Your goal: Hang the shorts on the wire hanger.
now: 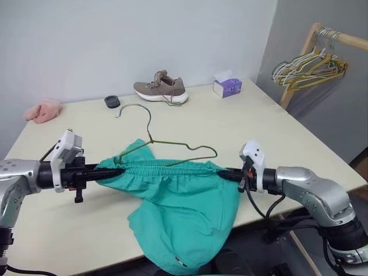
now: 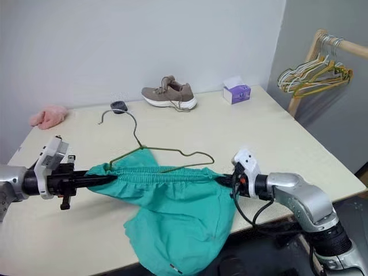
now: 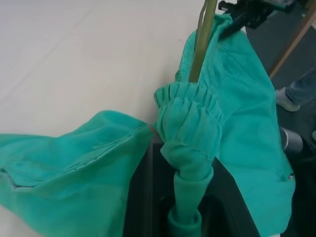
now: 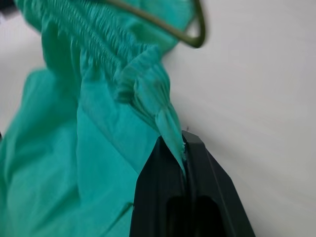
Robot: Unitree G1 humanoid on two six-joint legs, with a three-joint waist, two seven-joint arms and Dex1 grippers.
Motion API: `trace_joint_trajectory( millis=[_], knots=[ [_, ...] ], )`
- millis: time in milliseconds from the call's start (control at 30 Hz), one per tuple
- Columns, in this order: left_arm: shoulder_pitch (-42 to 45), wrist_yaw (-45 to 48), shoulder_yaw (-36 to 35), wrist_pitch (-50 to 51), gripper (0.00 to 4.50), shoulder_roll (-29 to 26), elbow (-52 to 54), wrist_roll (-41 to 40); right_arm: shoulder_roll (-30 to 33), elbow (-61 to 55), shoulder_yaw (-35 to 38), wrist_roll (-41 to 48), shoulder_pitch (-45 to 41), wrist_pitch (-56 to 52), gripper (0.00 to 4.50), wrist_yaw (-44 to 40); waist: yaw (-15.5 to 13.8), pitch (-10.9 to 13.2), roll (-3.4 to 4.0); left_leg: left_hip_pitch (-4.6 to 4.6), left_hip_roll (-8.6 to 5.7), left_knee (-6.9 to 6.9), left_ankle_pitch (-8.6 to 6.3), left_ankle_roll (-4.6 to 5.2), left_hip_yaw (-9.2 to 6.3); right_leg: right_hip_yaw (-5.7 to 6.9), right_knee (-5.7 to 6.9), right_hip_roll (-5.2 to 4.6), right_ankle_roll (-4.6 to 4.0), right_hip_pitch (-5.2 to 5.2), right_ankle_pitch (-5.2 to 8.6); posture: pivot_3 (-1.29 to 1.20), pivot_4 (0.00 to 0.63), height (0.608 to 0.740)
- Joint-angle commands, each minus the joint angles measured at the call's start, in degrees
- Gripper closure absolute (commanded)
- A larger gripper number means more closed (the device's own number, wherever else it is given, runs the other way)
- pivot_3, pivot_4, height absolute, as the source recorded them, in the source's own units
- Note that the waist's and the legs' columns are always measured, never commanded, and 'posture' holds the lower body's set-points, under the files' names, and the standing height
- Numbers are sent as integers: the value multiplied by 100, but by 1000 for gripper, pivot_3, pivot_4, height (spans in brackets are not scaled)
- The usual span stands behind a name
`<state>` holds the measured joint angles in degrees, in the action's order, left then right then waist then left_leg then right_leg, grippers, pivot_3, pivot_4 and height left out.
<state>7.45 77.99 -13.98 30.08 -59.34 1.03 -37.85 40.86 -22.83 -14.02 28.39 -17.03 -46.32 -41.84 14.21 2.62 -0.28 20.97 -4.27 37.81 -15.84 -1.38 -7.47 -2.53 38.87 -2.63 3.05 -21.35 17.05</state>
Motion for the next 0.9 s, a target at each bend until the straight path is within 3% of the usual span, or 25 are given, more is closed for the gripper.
trace_joint_trajectory(
  millis=[33, 167, 333, 633, 900],
  knots=[
    [156, -163, -79, 266, 4500, 46, 430, -198, 370, -263, -156, -382, 31, 392, 3218, -383, -1, 1, -5, 0, 0, 1, 0, 0, 0, 1, 0, 0, 0, 1, 0, -304, 0, 740],
    [262, -235, -54, 480, 4500, 80, 650, -226, 1047, -330, -206, -688, 137, 816, 1868, -1012, 0, 2, -4, -1, 2, 1, 0, 0, 0, 4, 1, 0, 0, 1, 1, -310, 0, 740],
    [386, -215, 37, 645, 4500, 39, 860, -239, 1371, -61, 373, -536, -234, 926, 154, -1435, 34, 6, -4, -2, 2, 2, 0, 0, 4, 2, -1, 0, -1, 6, 2, -314, 0, 740],
    [535, -238, 193, 774, 4500, 14, 1079, -192, 1273, 794, 408, -721, -1341, 935, 51, -1934, 23, 7, -5, -4, 5, 3, 0, 0, 7, 2, 0, 0, -4, 10, 3, -314, 0, 740],
    [621, -247, 369, 736, 4500, 30, 1202, -70, 996, 743, -631, -1191, -1971, 859, 51, -2555, 43, 7, -4, 1, 7, -4, -1, -2, 8, 3, 1, 0, -8, 11, 4, -315, 0, 740]
  ],
)
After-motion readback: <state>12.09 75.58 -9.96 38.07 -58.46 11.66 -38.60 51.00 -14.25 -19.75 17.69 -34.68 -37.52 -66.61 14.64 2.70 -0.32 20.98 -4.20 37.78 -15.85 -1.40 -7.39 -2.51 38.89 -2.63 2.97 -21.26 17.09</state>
